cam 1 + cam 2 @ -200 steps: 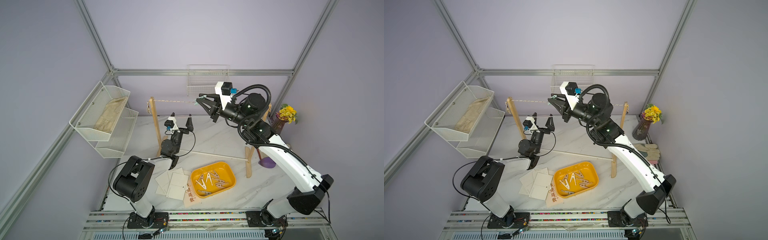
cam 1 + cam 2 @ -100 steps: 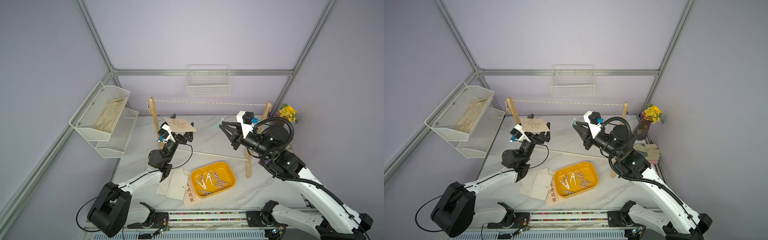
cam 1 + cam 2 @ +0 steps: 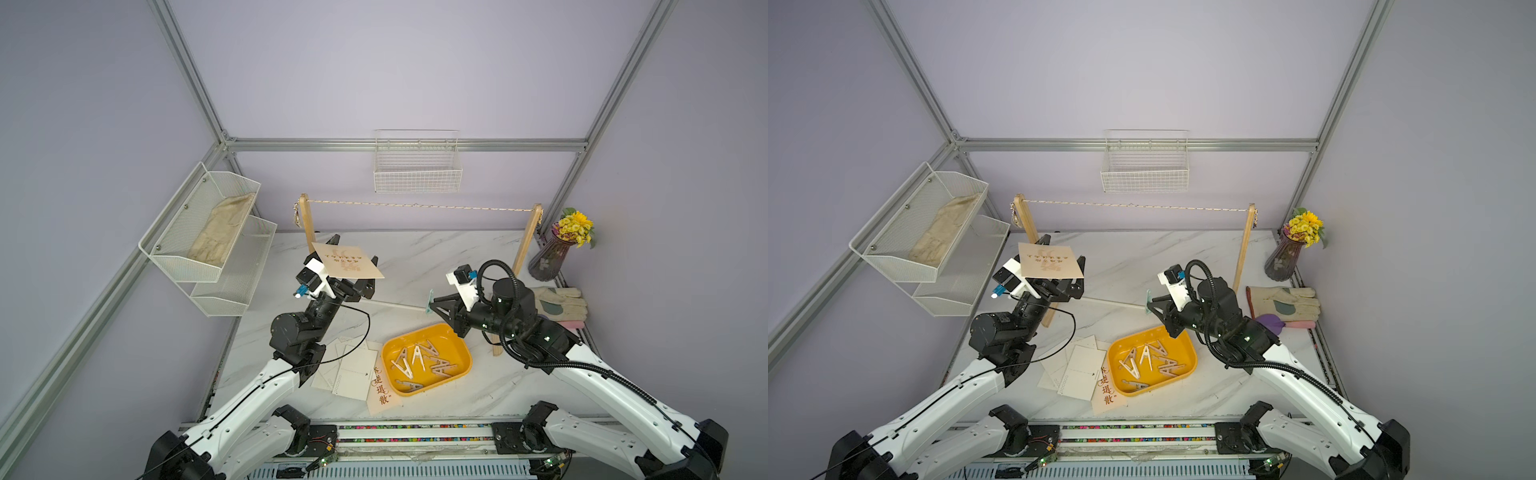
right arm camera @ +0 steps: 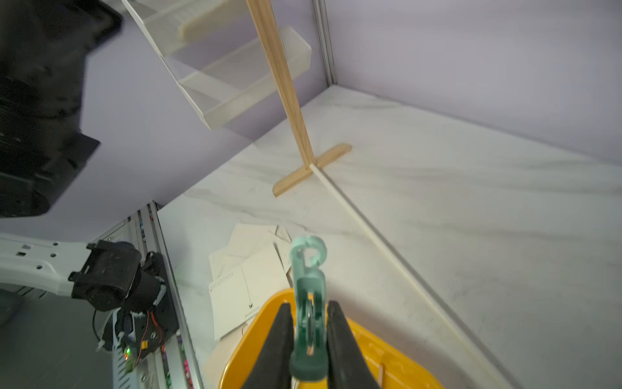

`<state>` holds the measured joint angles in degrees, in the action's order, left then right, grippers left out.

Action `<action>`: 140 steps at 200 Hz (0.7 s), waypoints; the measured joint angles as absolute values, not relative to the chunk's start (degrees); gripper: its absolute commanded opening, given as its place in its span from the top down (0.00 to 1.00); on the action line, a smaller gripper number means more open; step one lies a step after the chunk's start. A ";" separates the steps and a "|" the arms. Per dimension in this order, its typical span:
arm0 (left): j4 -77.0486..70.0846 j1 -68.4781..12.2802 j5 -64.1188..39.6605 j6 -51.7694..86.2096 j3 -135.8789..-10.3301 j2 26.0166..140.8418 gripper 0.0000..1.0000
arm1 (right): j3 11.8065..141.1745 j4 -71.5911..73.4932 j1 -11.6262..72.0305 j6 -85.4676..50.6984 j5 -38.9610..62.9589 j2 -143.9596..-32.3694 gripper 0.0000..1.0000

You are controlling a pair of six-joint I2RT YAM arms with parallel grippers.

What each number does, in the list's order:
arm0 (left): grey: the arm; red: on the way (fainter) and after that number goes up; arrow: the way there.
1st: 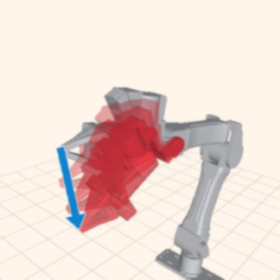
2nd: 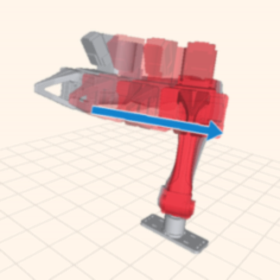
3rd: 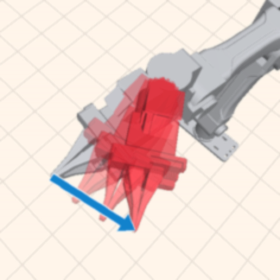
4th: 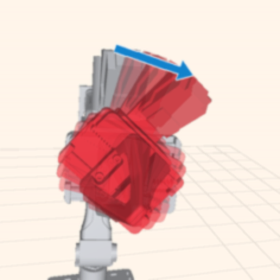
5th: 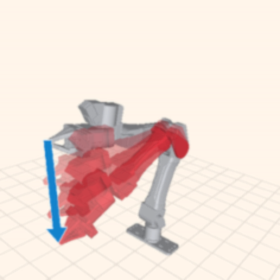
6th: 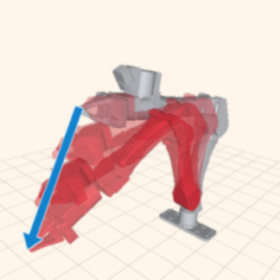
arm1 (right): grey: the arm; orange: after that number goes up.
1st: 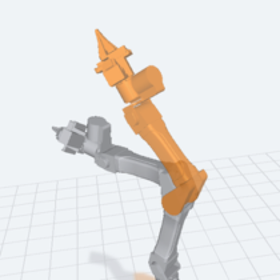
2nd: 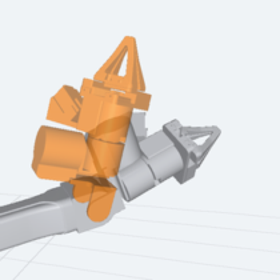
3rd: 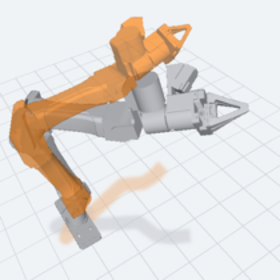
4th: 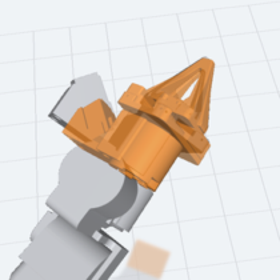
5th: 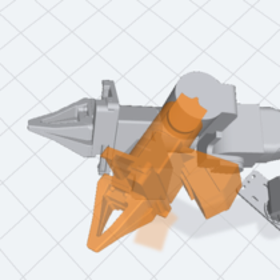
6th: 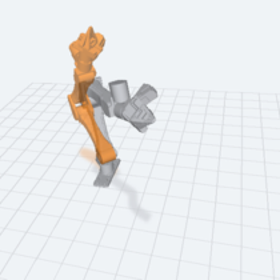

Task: Remove the postcards from the strings
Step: Place the clamp in the storage box.

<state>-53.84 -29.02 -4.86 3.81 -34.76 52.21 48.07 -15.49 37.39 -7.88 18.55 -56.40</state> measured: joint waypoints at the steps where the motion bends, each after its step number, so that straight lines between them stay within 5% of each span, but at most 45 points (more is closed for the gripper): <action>1: -53.69 -29.02 -4.91 3.81 -34.76 52.10 0.00 | 47.62 -15.49 37.39 -8.27 18.59 -56.40 0.80; 30: -48.80 -29.02 -5.63 3.81 -34.30 48.34 0.00 | 41.36 -16.32 37.39 -11.97 19.33 -56.58 0.73; 64: -45.04 -29.02 -6.00 3.84 -33.76 46.59 0.00 | 39.72 -17.96 37.41 -14.33 18.70 -56.88 0.46; 140: -42.85 -29.02 -7.55 3.90 -33.76 46.46 0.00 | 44.97 -18.68 37.41 -10.66 17.19 -52.62 0.49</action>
<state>-42.85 -29.02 -7.55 3.90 -33.76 46.46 44.97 -18.68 37.41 -10.66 17.19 -52.62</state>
